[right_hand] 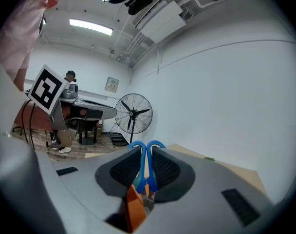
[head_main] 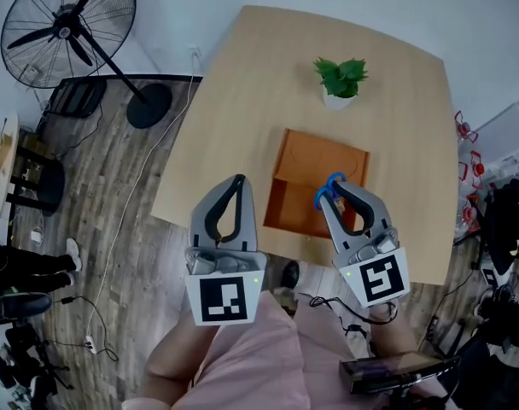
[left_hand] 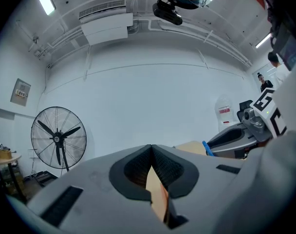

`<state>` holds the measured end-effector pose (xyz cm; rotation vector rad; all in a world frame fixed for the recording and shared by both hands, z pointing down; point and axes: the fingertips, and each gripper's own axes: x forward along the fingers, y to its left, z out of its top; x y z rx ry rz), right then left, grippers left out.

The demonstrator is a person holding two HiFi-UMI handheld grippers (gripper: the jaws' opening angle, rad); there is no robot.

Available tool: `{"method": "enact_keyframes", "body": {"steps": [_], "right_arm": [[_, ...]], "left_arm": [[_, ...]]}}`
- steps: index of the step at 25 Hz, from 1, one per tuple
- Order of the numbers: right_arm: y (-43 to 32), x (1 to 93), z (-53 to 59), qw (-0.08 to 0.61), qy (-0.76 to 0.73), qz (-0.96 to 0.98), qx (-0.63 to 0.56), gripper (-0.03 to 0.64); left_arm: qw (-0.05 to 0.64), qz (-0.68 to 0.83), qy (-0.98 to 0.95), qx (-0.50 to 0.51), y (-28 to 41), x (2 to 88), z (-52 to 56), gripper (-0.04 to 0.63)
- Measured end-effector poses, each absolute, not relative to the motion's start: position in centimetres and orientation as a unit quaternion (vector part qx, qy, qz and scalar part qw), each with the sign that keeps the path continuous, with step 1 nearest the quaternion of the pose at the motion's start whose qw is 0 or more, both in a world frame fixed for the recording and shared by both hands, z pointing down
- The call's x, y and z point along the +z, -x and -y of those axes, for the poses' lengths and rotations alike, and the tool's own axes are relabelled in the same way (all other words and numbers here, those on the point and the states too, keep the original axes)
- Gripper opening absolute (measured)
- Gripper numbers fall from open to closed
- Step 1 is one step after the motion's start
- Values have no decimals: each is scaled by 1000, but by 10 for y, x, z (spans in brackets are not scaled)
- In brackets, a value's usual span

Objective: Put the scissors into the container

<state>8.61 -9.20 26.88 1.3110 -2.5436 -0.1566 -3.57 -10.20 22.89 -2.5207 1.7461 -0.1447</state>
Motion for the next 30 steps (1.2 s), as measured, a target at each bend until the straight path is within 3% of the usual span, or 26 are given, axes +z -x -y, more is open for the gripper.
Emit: {"method": "enact_keyframes", "body": {"steps": [30], "right_arm": [[-73,412,82,255,-398,880,31,74]], "left_arm": [[-74,-568,810,-123,60,338,97,5]]}}
